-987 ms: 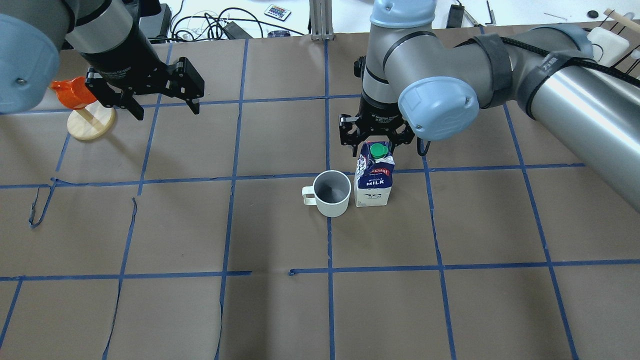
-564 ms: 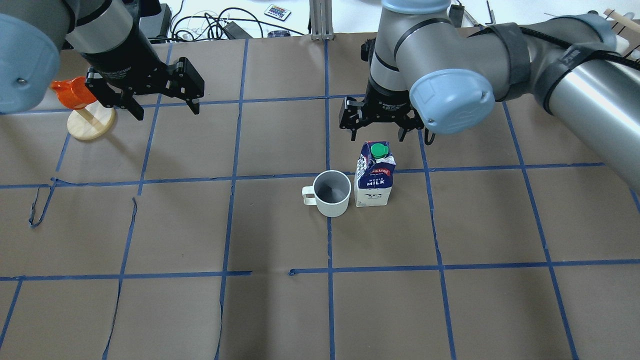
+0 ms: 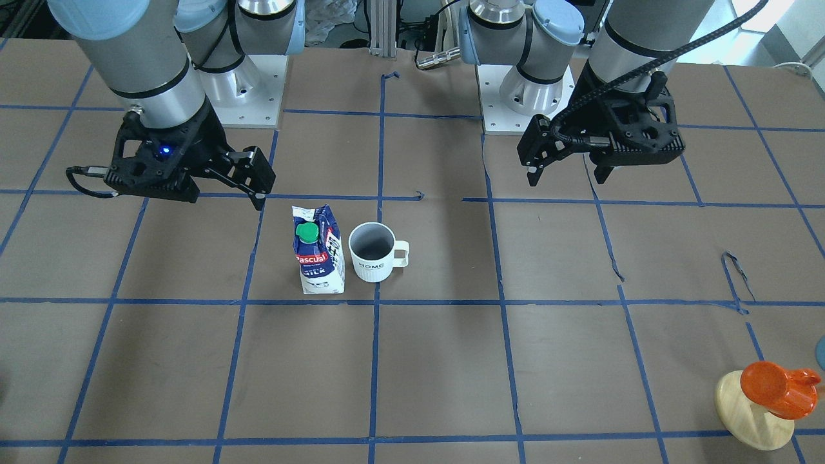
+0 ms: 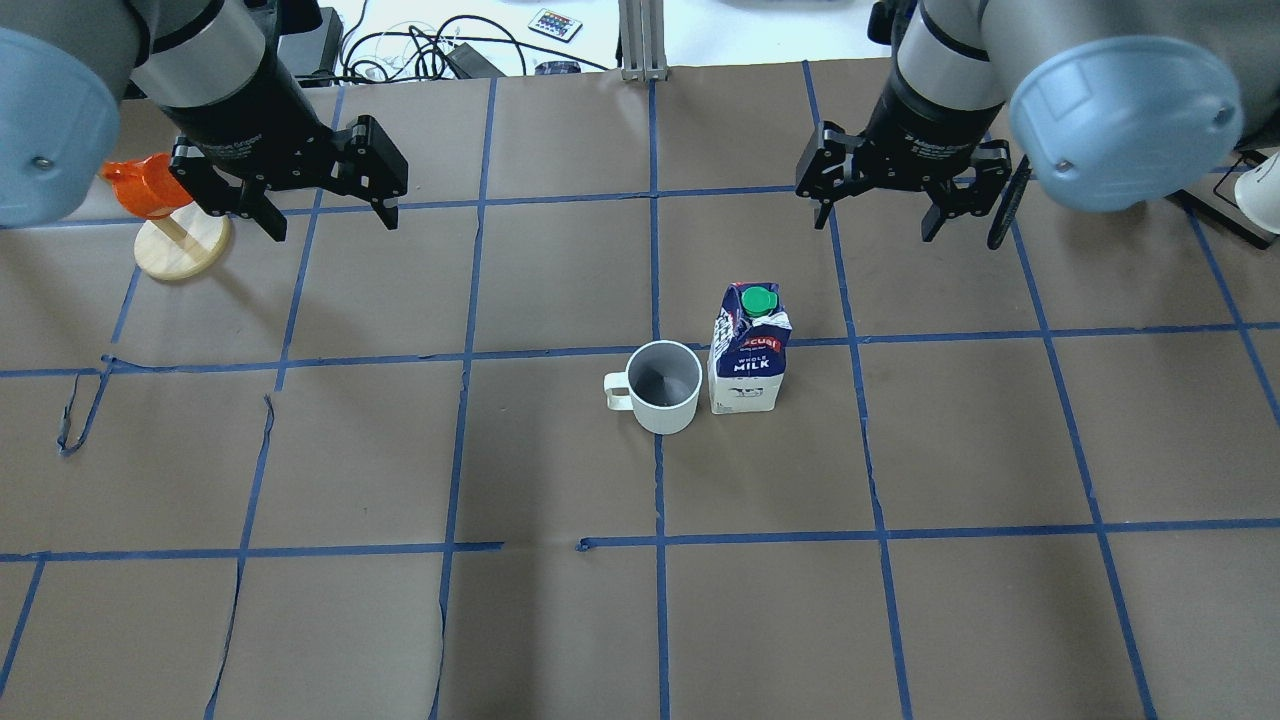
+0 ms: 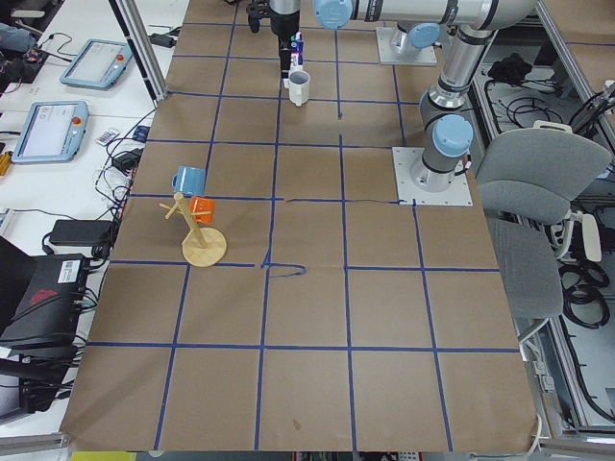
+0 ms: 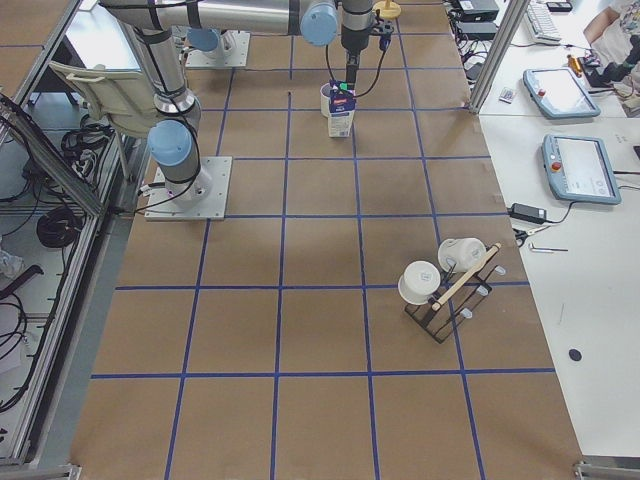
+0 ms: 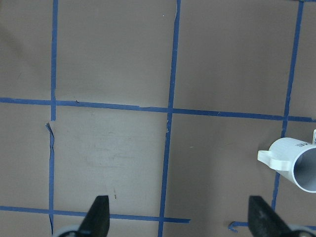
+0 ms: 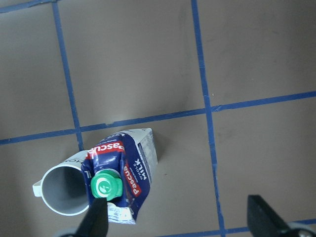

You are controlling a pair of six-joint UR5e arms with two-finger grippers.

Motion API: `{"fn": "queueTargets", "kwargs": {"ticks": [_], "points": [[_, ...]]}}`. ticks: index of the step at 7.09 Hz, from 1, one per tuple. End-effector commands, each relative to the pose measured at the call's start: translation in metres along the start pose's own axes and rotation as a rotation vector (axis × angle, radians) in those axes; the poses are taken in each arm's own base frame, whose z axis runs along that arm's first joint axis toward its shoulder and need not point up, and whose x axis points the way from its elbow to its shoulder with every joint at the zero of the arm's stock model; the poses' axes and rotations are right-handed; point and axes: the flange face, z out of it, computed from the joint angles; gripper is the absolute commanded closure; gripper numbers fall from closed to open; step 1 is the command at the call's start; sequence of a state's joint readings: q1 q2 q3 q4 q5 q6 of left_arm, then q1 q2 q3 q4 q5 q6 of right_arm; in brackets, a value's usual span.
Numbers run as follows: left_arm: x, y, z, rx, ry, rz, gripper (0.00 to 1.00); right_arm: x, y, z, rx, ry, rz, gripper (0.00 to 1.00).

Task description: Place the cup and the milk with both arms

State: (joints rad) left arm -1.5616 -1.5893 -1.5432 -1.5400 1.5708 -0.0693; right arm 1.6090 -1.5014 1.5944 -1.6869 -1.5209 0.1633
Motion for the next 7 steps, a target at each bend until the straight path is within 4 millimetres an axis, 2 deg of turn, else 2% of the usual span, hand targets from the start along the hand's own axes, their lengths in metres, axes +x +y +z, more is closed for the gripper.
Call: {"fn": "queueTargets", "kwargs": {"ticks": [1, 7], "points": [[0.0, 0.0, 0.0, 0.0, 0.0, 0.0, 0.0, 0.0218, 0.0086, -0.0124, -0.016, 0.093, -0.131, 0.0], [0.0, 0.0, 0.0, 0.0, 0.0, 0.0, 0.0, 0.0231, 0.0133, -0.0089, -0.049, 0.1, -0.145, 0.0]]}}
